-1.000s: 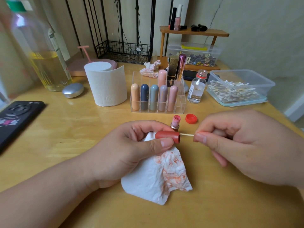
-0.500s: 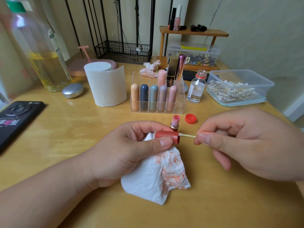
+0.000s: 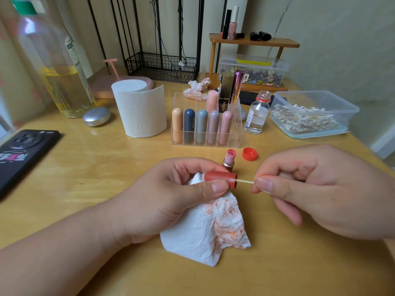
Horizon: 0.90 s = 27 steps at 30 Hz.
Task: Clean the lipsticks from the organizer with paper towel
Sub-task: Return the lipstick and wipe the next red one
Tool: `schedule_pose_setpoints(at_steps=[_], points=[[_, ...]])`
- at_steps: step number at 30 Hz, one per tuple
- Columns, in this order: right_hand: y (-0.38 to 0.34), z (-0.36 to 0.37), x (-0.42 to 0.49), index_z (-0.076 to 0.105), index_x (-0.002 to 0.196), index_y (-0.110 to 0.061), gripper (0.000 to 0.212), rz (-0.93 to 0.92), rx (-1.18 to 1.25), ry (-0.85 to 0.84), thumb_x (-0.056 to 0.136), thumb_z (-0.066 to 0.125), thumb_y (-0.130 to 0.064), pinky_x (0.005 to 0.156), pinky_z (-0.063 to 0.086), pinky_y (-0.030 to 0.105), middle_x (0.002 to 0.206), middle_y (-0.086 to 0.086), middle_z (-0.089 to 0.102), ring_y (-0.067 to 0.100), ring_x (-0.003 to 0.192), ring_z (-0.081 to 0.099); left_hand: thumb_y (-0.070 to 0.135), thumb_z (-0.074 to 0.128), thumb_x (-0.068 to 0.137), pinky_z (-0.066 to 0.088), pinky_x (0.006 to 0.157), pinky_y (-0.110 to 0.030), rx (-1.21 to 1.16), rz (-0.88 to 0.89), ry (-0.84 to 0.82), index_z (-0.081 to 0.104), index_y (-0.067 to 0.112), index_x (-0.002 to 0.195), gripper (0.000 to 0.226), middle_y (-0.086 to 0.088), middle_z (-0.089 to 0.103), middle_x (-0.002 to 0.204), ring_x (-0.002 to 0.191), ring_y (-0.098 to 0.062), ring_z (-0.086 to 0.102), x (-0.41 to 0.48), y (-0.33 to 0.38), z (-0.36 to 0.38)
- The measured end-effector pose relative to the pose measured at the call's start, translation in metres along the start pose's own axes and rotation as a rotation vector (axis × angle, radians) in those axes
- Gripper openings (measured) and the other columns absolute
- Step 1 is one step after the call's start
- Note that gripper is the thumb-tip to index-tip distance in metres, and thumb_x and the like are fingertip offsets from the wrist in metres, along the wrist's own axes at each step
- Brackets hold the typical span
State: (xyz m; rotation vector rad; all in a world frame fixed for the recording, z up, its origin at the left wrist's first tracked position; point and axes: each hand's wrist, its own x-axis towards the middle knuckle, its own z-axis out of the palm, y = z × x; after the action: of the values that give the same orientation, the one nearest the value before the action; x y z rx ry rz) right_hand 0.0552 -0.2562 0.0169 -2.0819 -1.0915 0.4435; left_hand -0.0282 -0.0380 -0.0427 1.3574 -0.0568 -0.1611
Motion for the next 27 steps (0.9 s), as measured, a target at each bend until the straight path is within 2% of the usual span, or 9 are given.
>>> schedule_pose_setpoints(at_steps=[4, 7, 12, 15, 18, 21, 23, 25, 27], points=[[0.004, 0.005, 0.001, 0.067, 0.083, -0.028, 0.021, -0.023, -0.097, 0.077, 0.093, 0.053, -0.039, 0.047, 0.041, 0.016, 0.048, -0.004, 0.061, 0.010, 0.042, 0.049, 0.013, 0.070, 0.083, 0.054, 0.078, -0.024, 0.020, 0.008, -0.007, 0.074, 0.006, 0.101, 0.020, -0.010, 0.072, 0.090, 0.083, -0.019, 0.066, 0.000, 0.001, 0.001], [0.003, 0.007, 0.000, 0.066, 0.079, -0.028, 0.015, -0.014, -0.153, 0.107, 0.090, 0.057, -0.036, 0.043, 0.039, 0.022, 0.045, -0.003, 0.056, 0.006, 0.040, 0.045, 0.012, 0.071, 0.082, 0.055, 0.075, -0.027, 0.001, 0.012, 0.012, 0.074, 0.007, 0.101, 0.020, -0.012, 0.072, 0.090, 0.082, -0.020, 0.067, -0.001, 0.001, 0.001], [0.004, 0.005, -0.002, 0.069, 0.080, -0.028, 0.013, 0.013, -0.035, -0.022, 0.089, 0.063, -0.034, 0.044, 0.039, 0.017, 0.042, -0.003, 0.055, 0.004, 0.039, 0.044, 0.014, 0.072, 0.080, 0.055, 0.077, -0.029, 0.015, 0.014, 0.034, 0.075, 0.008, 0.100, 0.021, -0.011, 0.072, 0.090, 0.081, -0.021, 0.066, -0.001, -0.001, 0.002], [0.003, -0.001, -0.002, 0.071, 0.081, -0.027, 0.017, -0.038, 0.015, -0.024, 0.090, 0.067, -0.040, 0.048, 0.042, 0.016, 0.051, -0.002, 0.065, 0.008, 0.044, 0.051, 0.015, 0.071, 0.080, 0.055, 0.078, -0.028, 0.001, 0.007, 0.025, 0.076, 0.009, 0.100, 0.021, -0.011, 0.072, 0.090, 0.082, -0.021, 0.066, -0.002, 0.000, 0.003], [0.008, -0.017, -0.001, 0.075, 0.078, -0.031, 0.018, -0.061, -0.010, 0.084, 0.077, 0.069, -0.049, 0.058, 0.045, 0.017, 0.068, -0.003, 0.069, 0.011, 0.061, 0.060, 0.013, 0.071, 0.079, 0.057, 0.077, -0.030, -0.068, -0.021, 0.031, 0.076, 0.008, 0.099, 0.021, -0.015, 0.073, 0.092, 0.082, -0.023, 0.069, -0.001, 0.003, 0.001], [0.023, -0.030, 0.007, 0.076, 0.070, -0.025, 0.015, 0.045, 0.006, 0.346, 0.077, 0.079, -0.038, 0.048, 0.035, 0.005, 0.054, -0.012, 0.063, 0.002, 0.049, 0.054, 0.011, 0.070, 0.079, 0.057, 0.074, -0.030, -0.094, -0.039, 0.040, 0.074, 0.004, 0.100, 0.023, -0.017, 0.073, 0.092, 0.079, -0.023, 0.069, -0.001, 0.004, 0.001], [0.036, -0.029, 0.014, 0.074, 0.069, -0.019, 0.016, 0.181, -0.100, 0.490, 0.083, 0.076, -0.025, 0.041, 0.032, 0.012, 0.049, -0.005, 0.059, 0.004, 0.042, 0.045, 0.011, 0.070, 0.079, 0.057, 0.071, -0.030, -0.084, -0.043, 0.038, 0.074, 0.003, 0.100, 0.022, -0.016, 0.072, 0.089, 0.077, -0.023, 0.069, -0.001, 0.003, 0.002], [0.045, -0.022, 0.022, 0.073, 0.068, -0.018, 0.019, 0.296, -0.195, 0.473, 0.085, 0.074, -0.025, 0.047, 0.036, 0.024, 0.060, 0.008, 0.065, 0.009, 0.045, 0.044, 0.011, 0.071, 0.079, 0.057, 0.071, -0.030, -0.071, -0.044, 0.035, 0.074, 0.003, 0.099, 0.022, -0.015, 0.072, 0.087, 0.076, -0.023, 0.069, -0.001, 0.003, 0.002], [0.052, -0.012, 0.027, 0.071, 0.066, -0.016, 0.022, 0.377, -0.215, 0.400, 0.085, 0.075, -0.027, 0.049, 0.038, 0.025, 0.061, 0.009, 0.066, 0.011, 0.045, 0.045, 0.012, 0.071, 0.079, 0.056, 0.072, -0.030, -0.052, -0.040, 0.033, 0.074, 0.003, 0.099, 0.022, -0.015, 0.072, 0.087, 0.077, -0.023, 0.068, -0.002, 0.004, 0.002]])
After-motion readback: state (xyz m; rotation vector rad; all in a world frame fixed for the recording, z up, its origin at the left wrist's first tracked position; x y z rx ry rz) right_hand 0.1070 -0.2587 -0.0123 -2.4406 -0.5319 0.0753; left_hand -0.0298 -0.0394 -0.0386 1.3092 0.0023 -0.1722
